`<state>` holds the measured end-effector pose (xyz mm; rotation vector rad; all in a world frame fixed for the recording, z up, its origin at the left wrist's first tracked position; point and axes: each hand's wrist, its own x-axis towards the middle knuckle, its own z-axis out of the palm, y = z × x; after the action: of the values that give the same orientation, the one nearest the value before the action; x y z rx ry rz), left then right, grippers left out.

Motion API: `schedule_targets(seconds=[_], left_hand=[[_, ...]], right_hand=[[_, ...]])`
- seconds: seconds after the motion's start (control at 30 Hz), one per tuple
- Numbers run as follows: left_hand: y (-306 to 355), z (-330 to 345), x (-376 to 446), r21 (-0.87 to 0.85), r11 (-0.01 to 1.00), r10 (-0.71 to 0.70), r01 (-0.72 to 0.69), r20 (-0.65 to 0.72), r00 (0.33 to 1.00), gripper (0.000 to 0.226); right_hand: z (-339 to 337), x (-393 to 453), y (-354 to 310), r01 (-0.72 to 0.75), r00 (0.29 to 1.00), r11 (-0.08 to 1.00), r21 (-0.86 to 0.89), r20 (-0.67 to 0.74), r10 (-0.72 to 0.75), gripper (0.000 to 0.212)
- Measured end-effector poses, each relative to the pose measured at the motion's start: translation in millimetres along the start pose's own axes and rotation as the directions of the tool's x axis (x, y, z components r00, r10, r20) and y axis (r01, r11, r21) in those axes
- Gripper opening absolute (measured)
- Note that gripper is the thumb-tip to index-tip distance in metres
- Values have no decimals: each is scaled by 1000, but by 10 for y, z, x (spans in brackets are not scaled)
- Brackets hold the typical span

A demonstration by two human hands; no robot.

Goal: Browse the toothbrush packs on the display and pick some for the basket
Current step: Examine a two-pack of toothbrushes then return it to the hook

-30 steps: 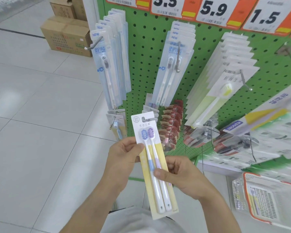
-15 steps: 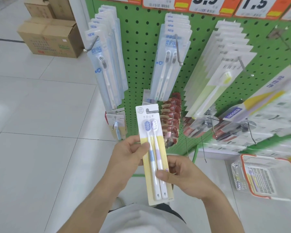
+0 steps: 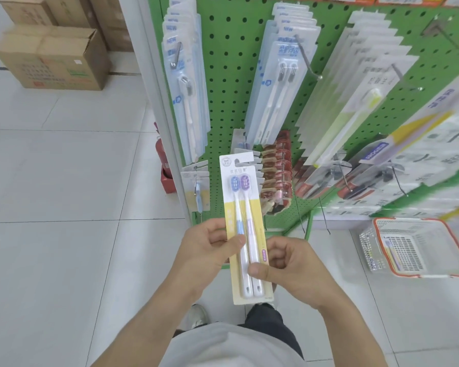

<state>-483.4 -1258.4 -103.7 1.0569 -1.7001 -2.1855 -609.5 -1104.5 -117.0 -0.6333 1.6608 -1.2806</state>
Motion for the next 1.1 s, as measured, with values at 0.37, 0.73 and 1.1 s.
schedule_targets(seconds=[0.37,0.73,1.1], left_hand=[[-83,184,-27,-57,998,6,-5,23,1000,26],[-24,610,8,-14,998,60,-62,-102,993,28],[-55,1182,4,181,982,118,-52,-372,921,64]], right_hand=[[-163,-140,0,-114,993,993,-12,3,114,32],[-610,-59,-60,-48,996,999,1,71,48,35],[-1069,38,84,39,981,997,-71,194,-25,26]])
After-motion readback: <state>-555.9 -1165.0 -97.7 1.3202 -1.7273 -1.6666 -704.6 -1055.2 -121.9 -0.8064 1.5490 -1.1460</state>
